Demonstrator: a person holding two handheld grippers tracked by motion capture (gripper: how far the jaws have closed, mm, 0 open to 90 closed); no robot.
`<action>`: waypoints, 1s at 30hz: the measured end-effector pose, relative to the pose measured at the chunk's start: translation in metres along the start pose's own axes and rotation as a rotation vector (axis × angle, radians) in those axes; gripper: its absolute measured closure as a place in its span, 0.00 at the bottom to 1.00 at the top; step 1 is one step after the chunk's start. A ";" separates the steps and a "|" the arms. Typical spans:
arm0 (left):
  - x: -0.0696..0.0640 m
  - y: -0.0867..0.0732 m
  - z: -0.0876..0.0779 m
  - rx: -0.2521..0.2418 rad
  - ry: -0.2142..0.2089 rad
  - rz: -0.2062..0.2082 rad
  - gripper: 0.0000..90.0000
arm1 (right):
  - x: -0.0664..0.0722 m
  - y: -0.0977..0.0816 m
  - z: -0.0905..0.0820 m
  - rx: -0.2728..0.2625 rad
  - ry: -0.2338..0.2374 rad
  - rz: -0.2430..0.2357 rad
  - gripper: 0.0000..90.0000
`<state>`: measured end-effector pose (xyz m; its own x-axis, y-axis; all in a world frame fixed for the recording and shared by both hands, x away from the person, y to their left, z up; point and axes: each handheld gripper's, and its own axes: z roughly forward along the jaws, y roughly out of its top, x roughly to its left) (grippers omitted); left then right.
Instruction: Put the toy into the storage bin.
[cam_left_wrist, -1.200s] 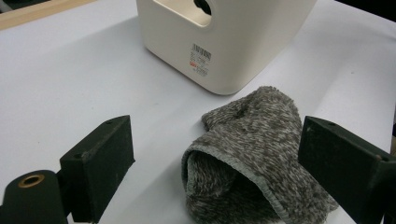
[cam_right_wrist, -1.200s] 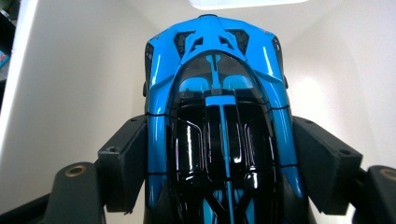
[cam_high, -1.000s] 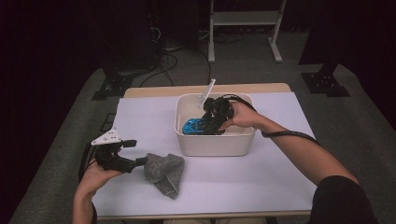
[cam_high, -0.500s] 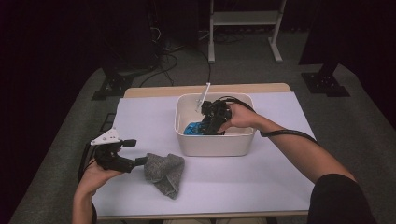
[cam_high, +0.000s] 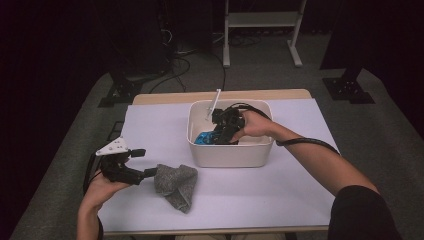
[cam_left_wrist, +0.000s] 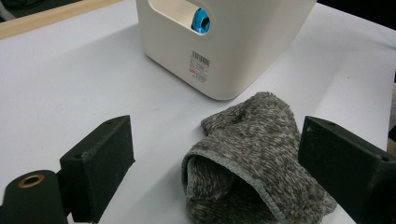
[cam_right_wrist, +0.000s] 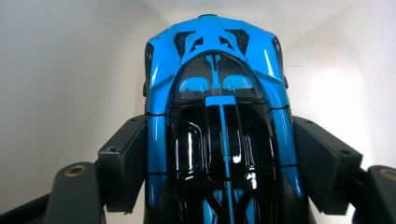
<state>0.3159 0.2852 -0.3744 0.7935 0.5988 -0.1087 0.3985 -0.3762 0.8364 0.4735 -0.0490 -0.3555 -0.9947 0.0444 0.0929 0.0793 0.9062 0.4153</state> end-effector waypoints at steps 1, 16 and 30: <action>0.000 0.000 0.000 -0.004 -0.001 -0.001 0.11 | 0.001 0.001 0.002 0.008 -0.002 -0.002 0.28; -0.001 -0.002 -0.003 -0.005 0.004 -0.003 0.11 | 0.000 0.007 0.019 0.074 0.029 -0.013 0.27; -0.002 -0.001 -0.004 -0.004 -0.001 0.002 0.10 | 0.000 0.005 0.025 0.112 0.036 -0.013 0.27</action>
<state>0.3116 0.2870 -0.3730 0.7947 0.5975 -0.1070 0.3948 -0.3748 0.8389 0.4724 -0.0337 -0.3756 -0.9924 0.0195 0.1217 0.0569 0.9481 0.3129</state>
